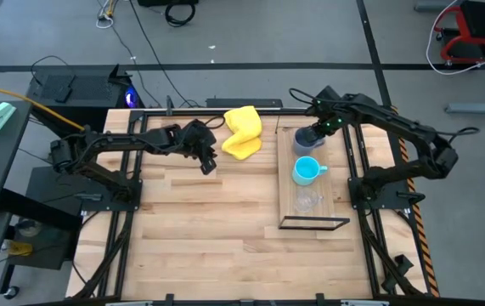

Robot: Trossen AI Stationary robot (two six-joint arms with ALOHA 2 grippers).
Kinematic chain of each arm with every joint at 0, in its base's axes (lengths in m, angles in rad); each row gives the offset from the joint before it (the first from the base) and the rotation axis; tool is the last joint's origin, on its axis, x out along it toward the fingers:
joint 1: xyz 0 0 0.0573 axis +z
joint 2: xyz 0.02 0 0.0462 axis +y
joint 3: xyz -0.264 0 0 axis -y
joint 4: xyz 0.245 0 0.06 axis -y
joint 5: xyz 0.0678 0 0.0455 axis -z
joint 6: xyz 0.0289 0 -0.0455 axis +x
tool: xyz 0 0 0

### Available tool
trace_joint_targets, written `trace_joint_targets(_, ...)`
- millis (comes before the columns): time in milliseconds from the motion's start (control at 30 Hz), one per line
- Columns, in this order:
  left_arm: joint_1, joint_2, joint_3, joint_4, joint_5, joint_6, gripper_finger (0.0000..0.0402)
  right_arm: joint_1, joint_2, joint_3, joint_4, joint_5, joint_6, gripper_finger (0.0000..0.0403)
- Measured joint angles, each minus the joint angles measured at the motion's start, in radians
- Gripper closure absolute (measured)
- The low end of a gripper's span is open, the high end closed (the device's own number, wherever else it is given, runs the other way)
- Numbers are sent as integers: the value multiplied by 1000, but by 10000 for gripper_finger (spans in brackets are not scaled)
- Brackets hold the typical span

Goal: Stack small to large cups/mugs on shelf
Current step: Put the gray mug on the shelf, then return to Home Position

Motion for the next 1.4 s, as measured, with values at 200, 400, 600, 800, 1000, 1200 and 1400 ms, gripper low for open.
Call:
trace_joint_targets(200, 0, 0, 0, 0, -6, 5, 294, 0, -35, 33, -40, 0, -15, 341)
trace_joint_targets(400, 0, 0, 0, 0, -8, -1, 294, 0, -114, 108, -143, 0, -15, 341)
trace_joint_targets(600, 1, 0, 0, 0, -8, -135, 294, 20, -239, 198, -248, -17, -6, 341)
trace_joint_targets(800, 1, 0, 0, -1, -8, -255, 294, 159, -429, 204, -178, -75, -8, 341)
trace_joint_targets(1000, 1, 0, 0, 0, -7, -265, 294, 367, -577, 205, 59, -217, -10, 341)
trace_joint_targets(1200, 0, -5, 16, -6, 189, -252, 294, 496, -654, 206, 127, -261, 44, 341)
trace_joint_targets(1400, -73, -36, 142, 1, 532, -200, 294, 574, -663, 183, 308, -397, 41, 341)
